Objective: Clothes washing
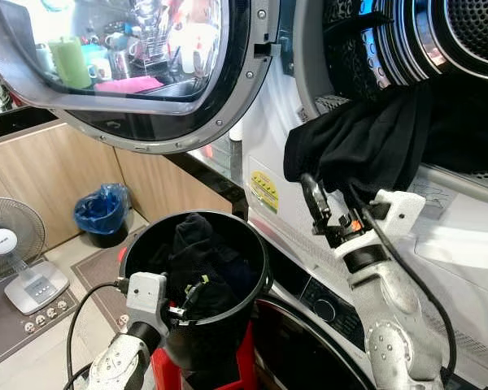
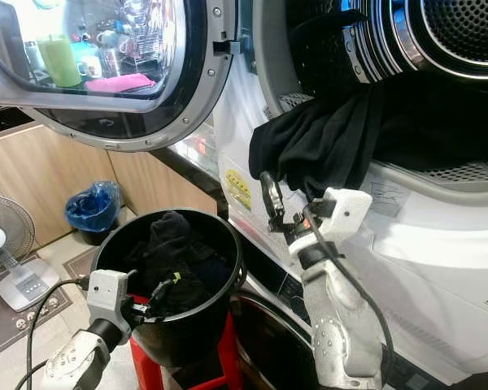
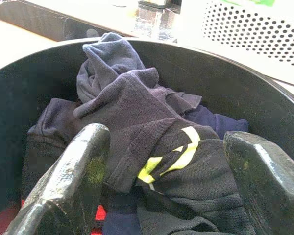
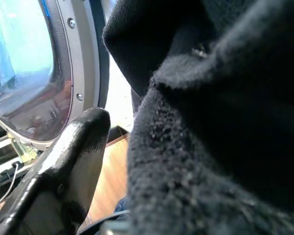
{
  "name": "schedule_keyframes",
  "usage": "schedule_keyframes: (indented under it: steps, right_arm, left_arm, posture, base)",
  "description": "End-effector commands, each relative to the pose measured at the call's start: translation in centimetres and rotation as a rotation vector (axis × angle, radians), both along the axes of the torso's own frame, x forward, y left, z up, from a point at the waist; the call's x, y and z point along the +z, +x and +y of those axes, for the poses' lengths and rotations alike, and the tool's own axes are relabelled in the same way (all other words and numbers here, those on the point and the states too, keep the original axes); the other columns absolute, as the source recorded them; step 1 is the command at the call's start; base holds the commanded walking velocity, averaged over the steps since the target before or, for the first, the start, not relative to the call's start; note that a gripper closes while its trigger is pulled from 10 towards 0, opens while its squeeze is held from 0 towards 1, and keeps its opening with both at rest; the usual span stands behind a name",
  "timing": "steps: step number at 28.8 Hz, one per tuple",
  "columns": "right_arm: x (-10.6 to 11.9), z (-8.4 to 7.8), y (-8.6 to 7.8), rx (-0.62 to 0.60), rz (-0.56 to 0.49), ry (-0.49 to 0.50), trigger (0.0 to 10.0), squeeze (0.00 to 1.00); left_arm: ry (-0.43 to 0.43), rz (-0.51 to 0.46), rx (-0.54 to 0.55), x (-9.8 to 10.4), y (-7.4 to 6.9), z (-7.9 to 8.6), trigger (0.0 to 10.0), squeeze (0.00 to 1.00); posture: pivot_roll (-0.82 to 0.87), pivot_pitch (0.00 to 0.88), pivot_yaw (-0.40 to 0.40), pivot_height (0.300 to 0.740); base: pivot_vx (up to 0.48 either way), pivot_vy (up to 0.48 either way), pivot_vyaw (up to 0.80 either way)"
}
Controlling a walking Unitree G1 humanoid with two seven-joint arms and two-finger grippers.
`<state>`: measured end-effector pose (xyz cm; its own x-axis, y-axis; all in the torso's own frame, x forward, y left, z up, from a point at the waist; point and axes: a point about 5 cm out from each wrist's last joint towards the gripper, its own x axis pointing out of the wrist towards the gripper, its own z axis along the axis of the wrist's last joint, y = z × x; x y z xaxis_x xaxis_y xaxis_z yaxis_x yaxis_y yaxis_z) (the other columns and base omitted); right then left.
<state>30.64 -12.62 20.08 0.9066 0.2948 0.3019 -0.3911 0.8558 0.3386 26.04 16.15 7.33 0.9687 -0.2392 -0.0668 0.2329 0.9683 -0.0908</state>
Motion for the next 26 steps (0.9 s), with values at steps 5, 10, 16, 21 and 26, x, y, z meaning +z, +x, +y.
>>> schedule_keyframes:
  steps: [5, 10, 16, 21, 26]
  right_arm:
    - [3.5, -0.8, 0.6, -0.005, -0.084, 0.122, 10.0, 0.0]
    - [5.4, -1.6, 1.1, -0.008, -0.139, 0.162, 10.0, 0.0]
    - [7.5, -3.2, 1.9, -0.036, -0.195, 0.232, 10.0, 0.0]
    - [11.3, -5.6, 3.5, -0.078, -0.297, 0.292, 10.0, 0.0]
    - [14.5, -6.2, 4.8, -0.036, -0.359, 0.352, 10.0, 0.0]
  left_arm:
    - [0.002, 0.011, 0.009, -0.4, -0.1, 0.0, 10.0, 0.0]
    - [0.0, 0.01, 0.01, -0.4, -0.1, 0.0, 10.0, 0.0]
    - [-0.002, 0.007, 0.016, -0.4, 0.0, 0.0, 10.0, 0.0]
    - [-0.003, 0.002, 0.018, -0.4, 0.0, 0.0, 10.0, 0.0]
    - [-0.002, -0.001, 0.021, -0.3, 0.1, 0.0, 10.0, 0.0]
  posture:
    - [0.06, 0.061, -0.017, 0.74]
    - [0.06, 0.058, -0.019, 0.74]
    - [0.06, 0.057, -0.018, 0.74]
    - [0.06, 0.053, -0.016, 0.74]
    - [0.07, 0.054, -0.012, 0.74]
  base:
    - [0.0, 0.0, 0.0]
    - [0.0, 0.0, 0.0]
    - [0.0, 0.0, 0.0]
    - [0.0, 0.0, 0.0]
    - [0.0, 0.0, 0.0]
